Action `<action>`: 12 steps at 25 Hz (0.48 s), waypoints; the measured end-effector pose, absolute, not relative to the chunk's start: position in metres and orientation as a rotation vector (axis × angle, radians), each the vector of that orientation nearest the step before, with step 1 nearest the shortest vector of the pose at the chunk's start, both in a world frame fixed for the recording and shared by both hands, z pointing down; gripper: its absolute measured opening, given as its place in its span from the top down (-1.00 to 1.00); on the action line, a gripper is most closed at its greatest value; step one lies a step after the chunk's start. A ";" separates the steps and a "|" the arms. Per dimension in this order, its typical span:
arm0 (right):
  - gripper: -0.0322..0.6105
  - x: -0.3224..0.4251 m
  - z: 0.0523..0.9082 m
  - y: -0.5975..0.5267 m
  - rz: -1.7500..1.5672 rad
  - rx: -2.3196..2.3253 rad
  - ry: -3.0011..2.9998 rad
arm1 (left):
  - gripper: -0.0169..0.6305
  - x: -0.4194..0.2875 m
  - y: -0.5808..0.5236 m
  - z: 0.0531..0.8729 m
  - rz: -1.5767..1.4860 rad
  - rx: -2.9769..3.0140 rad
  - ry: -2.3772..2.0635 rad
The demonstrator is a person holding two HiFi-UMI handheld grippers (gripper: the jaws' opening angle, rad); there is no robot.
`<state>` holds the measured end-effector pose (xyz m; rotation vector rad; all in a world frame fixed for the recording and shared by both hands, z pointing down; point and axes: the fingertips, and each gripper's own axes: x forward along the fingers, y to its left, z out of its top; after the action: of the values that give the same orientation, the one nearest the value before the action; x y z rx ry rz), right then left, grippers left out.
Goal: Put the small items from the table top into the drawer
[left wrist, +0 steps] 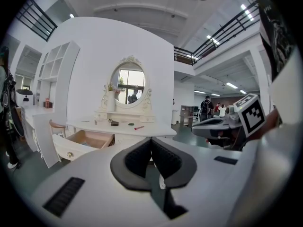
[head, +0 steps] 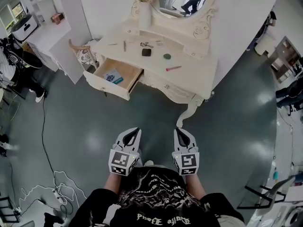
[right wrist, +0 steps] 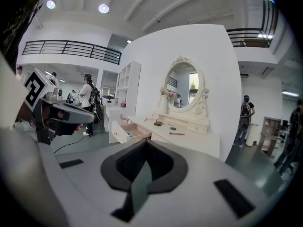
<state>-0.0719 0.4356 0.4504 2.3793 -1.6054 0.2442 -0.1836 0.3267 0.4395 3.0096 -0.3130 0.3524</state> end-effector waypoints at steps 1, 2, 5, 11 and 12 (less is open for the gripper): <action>0.87 -0.071 0.450 0.434 0.247 2.379 -1.606 | 0.90 -0.183 0.325 0.441 0.356 3.007 -0.313; 0.87 -0.070 0.451 0.433 0.250 2.381 -1.605 | 0.90 -0.181 0.323 0.441 0.358 3.006 -0.311; 0.87 -0.064 0.454 0.426 0.266 2.383 -1.597 | 0.90 -0.174 0.316 0.444 0.366 3.002 -0.294; 0.87 -0.050 0.461 0.405 0.326 2.381 -1.612 | 0.90 -0.155 0.295 0.450 0.385 2.985 -0.268; 0.87 -0.047 0.460 0.399 0.328 2.384 -1.615 | 0.90 -0.151 0.290 0.449 0.383 2.984 -0.264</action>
<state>-0.0469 0.3992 0.4602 2.3839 -1.6146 0.3280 -0.1514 0.2901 0.4494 2.9845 -0.2640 0.3833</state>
